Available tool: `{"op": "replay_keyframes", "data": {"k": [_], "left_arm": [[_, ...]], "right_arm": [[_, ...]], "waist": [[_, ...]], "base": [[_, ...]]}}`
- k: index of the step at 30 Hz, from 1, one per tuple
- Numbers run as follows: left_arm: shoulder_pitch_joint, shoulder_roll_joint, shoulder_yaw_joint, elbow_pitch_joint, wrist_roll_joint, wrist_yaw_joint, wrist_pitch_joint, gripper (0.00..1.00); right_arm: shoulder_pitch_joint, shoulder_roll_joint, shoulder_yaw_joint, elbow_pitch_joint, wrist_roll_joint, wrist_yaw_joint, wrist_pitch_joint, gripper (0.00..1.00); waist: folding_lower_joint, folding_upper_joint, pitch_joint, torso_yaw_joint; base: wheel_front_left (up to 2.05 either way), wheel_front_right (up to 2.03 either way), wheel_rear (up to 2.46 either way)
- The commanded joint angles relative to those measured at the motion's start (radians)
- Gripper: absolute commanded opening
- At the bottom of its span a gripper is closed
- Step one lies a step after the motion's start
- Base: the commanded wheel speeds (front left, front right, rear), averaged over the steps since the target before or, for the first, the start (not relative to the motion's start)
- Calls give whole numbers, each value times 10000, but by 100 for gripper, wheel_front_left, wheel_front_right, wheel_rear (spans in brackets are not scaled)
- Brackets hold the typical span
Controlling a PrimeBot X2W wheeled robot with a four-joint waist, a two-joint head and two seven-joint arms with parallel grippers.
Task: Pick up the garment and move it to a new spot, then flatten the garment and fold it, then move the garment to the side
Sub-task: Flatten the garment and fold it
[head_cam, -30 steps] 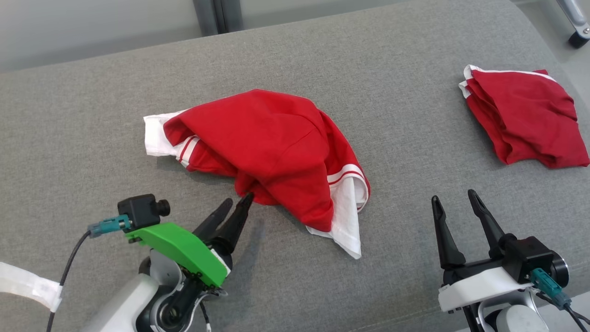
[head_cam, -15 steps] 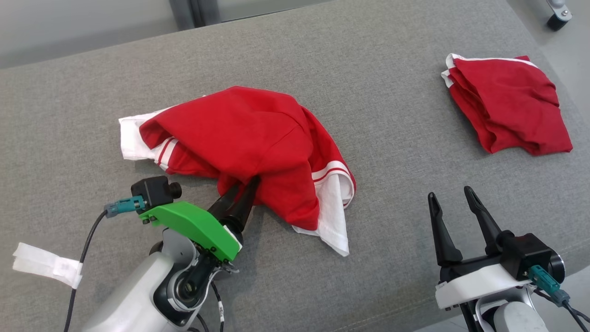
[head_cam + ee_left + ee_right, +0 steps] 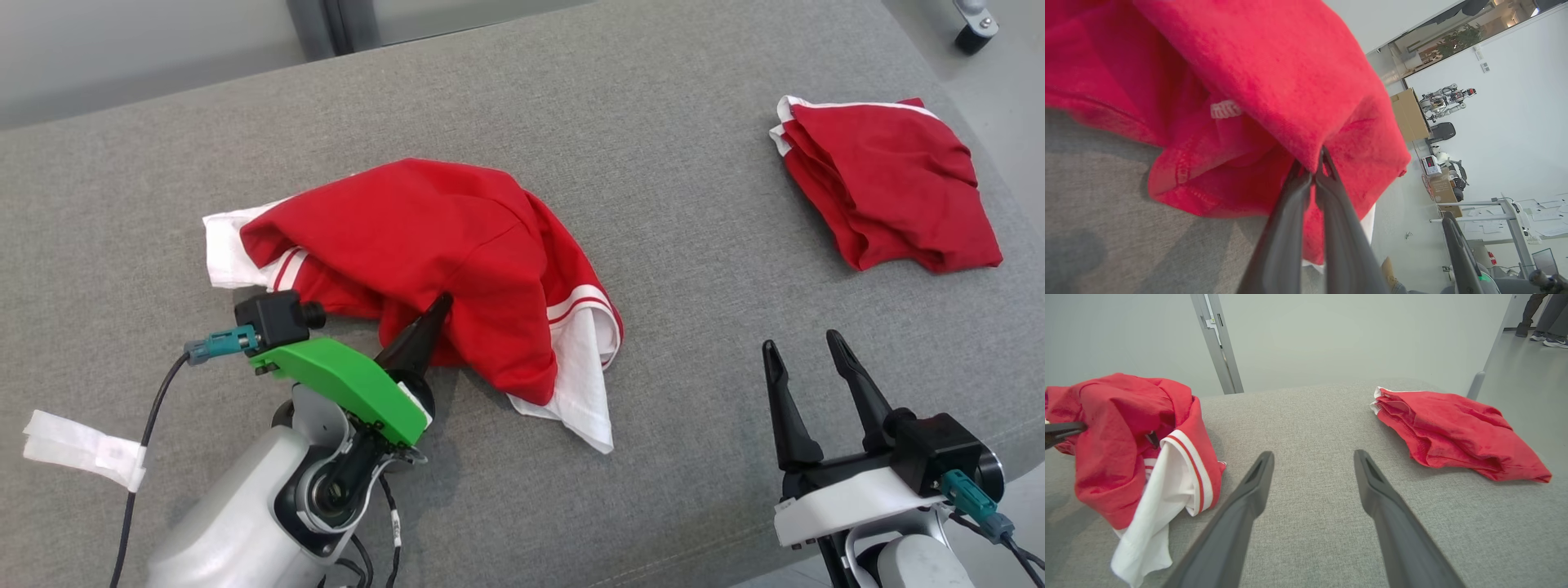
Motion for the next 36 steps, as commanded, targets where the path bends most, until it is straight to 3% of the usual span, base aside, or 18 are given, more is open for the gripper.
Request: {"op": "replay_keyframes", "data": {"k": [1,6,10,14,19,25,30,36], "left_arm": [[-171,19,27,-55,104,-62,-43,0],[-144,353,57,-357,296,-54,-142,0],[125,1159,93,-1272,673,48,-118,0],[661,2780,258,-2857,1033,393,122,0],[1821,5470,664,-4852,1367,1150,566,0],[3222,7801,749,-5528,1865,2174,673,0],[4354,8331,322,-5753,1935,2665,510,0],[5072,7877,182,-5490,1964,3248,-236,0]], "right_arm": [[65,-21,-5,7,84,-11,-26,100],[120,-22,-29,11,67,-11,-26,100],[216,-24,-162,-17,37,-11,-26,100],[424,-22,-313,-44,-30,-11,-26,100],[579,-21,-479,-69,-17,-11,-26,100],[450,-22,-323,3,-36,-11,-26,100],[346,-22,-356,-94,-112,-11,-26,100],[423,-24,-470,-143,-206,-11,-26,100]], "waist": [[0,0,-33,26],[0,0,-123,85],[0,0,-254,214],[0,0,-391,390],[0,0,-416,671],[0,0,-359,950],[0,0,-258,1059],[0,0,-181,1197]], "base": [[0,0,0],[0,0,0],[0,0,0],[0,0,0],[0,0,0],[0,0,0],[0,0,0],[0,0,0]]}}
